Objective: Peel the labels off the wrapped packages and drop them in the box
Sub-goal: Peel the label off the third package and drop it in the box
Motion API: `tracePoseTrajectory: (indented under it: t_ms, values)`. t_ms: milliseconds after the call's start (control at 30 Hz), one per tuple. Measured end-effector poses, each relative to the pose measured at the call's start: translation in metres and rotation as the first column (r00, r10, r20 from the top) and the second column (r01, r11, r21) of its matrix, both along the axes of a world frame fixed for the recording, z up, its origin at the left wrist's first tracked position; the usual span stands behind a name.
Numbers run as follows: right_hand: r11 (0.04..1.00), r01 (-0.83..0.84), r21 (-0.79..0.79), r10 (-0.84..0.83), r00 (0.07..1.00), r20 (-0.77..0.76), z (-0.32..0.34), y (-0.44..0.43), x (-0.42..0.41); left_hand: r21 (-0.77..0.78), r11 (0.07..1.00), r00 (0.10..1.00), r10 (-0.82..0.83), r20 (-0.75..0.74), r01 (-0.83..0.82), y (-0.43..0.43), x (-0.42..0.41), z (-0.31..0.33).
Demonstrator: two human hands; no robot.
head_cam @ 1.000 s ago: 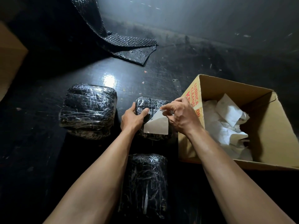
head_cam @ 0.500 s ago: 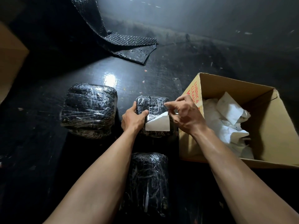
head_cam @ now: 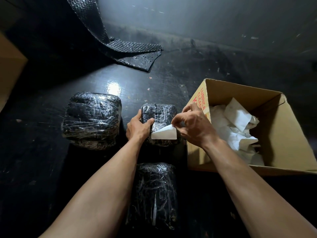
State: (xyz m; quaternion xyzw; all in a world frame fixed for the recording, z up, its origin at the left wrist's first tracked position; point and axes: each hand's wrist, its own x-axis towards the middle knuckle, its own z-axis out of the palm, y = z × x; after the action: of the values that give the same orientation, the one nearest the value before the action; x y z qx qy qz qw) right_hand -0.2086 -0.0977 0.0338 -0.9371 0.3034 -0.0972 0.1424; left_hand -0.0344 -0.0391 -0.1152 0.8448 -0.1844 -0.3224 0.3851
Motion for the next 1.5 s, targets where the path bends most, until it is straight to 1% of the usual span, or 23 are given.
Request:
tracePoseTrajectory:
  t_ms: [167,300,467,700,833,933,1067,1167,1233,1300,1400,1500]
  values:
    - [0.999,-0.040,0.001,0.040,0.999,0.007,0.002,0.003,0.002,0.001,1.000,1.000,-0.005,0.001,0.005,-0.001,0.001,-0.002]
    - [0.999,-0.041,0.018,0.041,0.999,-0.006,0.005,0.004,-0.003,-0.005,1.000,1.000,-0.012,0.006,0.012,-0.002,0.001,-0.003]
    - [0.996,0.029,0.087,-0.028,0.999,-0.018,0.012,0.007,-0.007,-0.034,0.999,0.999,-0.025,-0.028,0.024,0.001,0.002,-0.005]
    - [0.994,0.052,0.101,-0.050,0.999,-0.016,0.015,0.008,-0.008,-0.043,0.998,0.999,-0.041,-0.028,0.040,0.001,0.006,-0.008]
    - [0.991,0.067,0.117,-0.070,0.997,0.022,0.018,0.009,-0.006,-0.033,0.998,0.998,-0.062,-0.013,0.061,-0.001,0.009,-0.009]
    - [0.988,0.086,0.132,-0.089,0.996,0.016,0.020,0.007,-0.007,-0.032,0.997,0.998,-0.067,-0.016,0.067,-0.001,0.009,-0.011]
    - [0.983,0.108,0.148,-0.113,0.993,0.025,0.016,0.004,-0.009,-0.056,0.996,0.997,-0.074,-0.019,0.073,0.001,0.009,-0.013]
    - [0.974,0.141,0.177,-0.153,0.986,0.060,0.012,0.001,-0.009,-0.061,0.995,0.997,-0.082,0.002,0.082,0.003,0.008,-0.013]
    - [0.964,0.169,0.205,-0.190,0.978,0.086,0.008,-0.002,-0.009,-0.069,0.995,0.998,-0.068,0.007,0.068,0.007,0.004,-0.012]
    - [0.959,0.179,0.222,-0.200,0.977,0.077,0.002,-0.004,-0.008,-0.082,0.995,0.999,-0.051,-0.005,0.051,0.014,-0.001,-0.013]
    - [0.951,0.181,0.251,-0.203,0.977,0.064,-0.005,-0.006,-0.003,-0.066,0.994,0.996,-0.083,-0.020,0.082,0.026,-0.004,-0.018]
    - [0.939,0.180,0.292,-0.219,0.970,0.104,-0.007,-0.011,0.005,-0.059,0.993,0.995,-0.102,-0.020,0.101,0.027,-0.003,-0.018]
